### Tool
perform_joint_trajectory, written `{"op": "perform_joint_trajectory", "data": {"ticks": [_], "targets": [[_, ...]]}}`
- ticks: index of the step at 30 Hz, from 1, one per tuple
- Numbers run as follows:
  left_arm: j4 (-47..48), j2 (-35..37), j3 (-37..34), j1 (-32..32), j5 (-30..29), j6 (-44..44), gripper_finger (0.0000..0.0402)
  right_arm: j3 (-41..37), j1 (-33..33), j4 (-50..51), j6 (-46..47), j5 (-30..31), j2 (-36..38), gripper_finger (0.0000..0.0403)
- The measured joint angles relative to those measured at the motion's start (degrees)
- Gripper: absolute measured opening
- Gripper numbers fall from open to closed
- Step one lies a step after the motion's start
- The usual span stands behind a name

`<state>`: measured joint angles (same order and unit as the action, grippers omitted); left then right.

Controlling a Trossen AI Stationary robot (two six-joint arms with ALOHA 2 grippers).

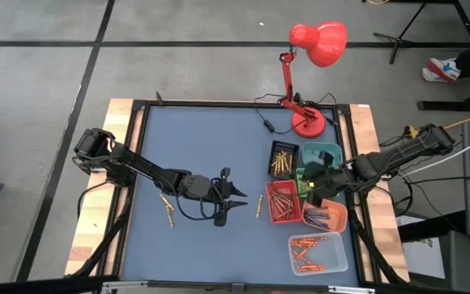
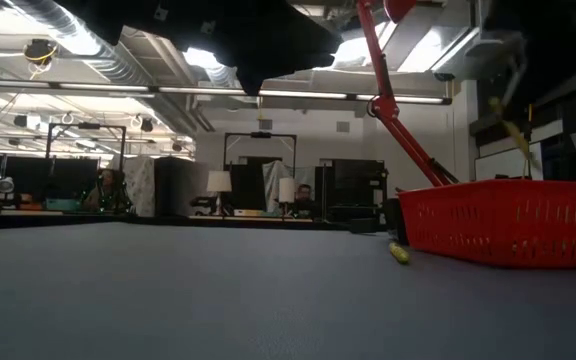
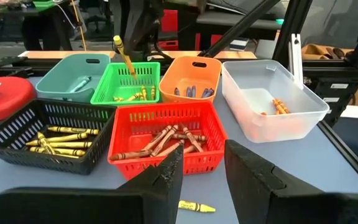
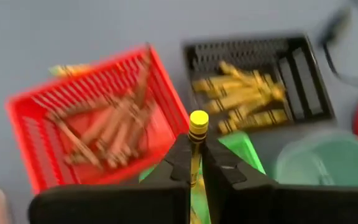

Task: Sort crayons
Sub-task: Put the yellow green crayon into the green basket, then put the yellow crayon into the black basket

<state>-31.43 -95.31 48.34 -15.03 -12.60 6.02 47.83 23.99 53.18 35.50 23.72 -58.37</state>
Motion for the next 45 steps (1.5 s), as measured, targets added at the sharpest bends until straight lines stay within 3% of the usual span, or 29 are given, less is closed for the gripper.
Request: {"op": "perform_joint_trajectory", "data": {"ticks": [10,15,21,27,33,40,45], "targets": [[1.0,0.2,0.0,0.0,0.0,4.4,0.0099,0.0,0.0,10.4,5.1,-2.8,0.0,0.0016],[12.5,4.5,0.0,0.0,0.0,7.3,0.0097,0.0,0.0,10.5,5.0,-2.8,0.0,0.0017],[34.7,14.1,0.0,-0.4,2.5,23.1,0.0097,0.0,0.0,10.4,5.0,-2.8,0.0,0.0051],[51.2,20.8,0.0,-0.8,11.6,43.8,0.0097,0.0,0.0,9.8,5.0,-2.8,0.0,0.0102],[64.7,21.0,0.0,-4.2,18.8,63.4,0.0097,0.0,0.0,9.7,5.0,-2.8,0.0,0.0115],[75.2,19.0,-0.1,-9.9,19.9,82.9,0.0097,0.0,0.0,9.3,5.0,-2.8,0.0,0.0113],[78.3,17.4,-0.1,-13.3,19.5,91.6,0.0097,0.0,0.0,9.2,5.0,-2.8,0.0,0.0113]]}}
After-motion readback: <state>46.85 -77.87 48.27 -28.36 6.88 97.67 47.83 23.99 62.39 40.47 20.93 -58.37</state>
